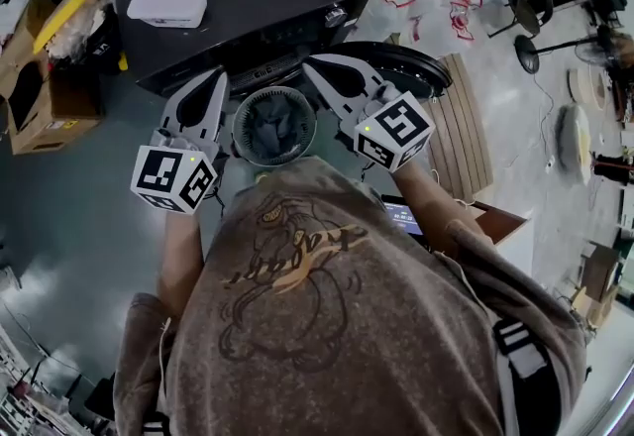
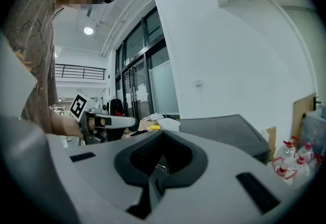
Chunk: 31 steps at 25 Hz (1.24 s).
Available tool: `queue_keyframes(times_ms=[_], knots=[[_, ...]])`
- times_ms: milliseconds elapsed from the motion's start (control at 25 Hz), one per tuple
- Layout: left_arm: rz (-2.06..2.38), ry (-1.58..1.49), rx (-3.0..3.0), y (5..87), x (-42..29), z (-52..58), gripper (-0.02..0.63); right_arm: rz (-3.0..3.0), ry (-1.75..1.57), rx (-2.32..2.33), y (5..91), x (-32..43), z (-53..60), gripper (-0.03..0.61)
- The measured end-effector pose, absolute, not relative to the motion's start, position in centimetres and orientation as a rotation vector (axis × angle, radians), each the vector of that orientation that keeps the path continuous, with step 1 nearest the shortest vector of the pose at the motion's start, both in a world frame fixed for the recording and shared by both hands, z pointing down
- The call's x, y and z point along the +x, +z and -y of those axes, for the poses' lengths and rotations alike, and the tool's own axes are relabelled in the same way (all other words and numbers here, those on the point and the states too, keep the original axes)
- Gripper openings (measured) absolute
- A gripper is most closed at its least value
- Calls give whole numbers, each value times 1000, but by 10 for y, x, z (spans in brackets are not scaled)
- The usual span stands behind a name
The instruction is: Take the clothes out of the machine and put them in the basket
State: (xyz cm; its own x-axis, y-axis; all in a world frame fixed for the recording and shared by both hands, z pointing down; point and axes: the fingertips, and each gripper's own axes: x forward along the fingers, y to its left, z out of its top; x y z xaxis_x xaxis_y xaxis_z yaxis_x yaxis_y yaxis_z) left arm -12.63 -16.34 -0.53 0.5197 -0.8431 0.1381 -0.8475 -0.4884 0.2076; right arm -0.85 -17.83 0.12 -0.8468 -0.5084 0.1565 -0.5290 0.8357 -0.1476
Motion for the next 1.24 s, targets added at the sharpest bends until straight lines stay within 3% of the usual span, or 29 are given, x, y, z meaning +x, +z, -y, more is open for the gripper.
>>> queue_keyframes(times_ms=[1240], knots=[[1487, 7, 2429, 0, -115, 160, 8, 2888, 281, 781, 6, 8, 181, -3]])
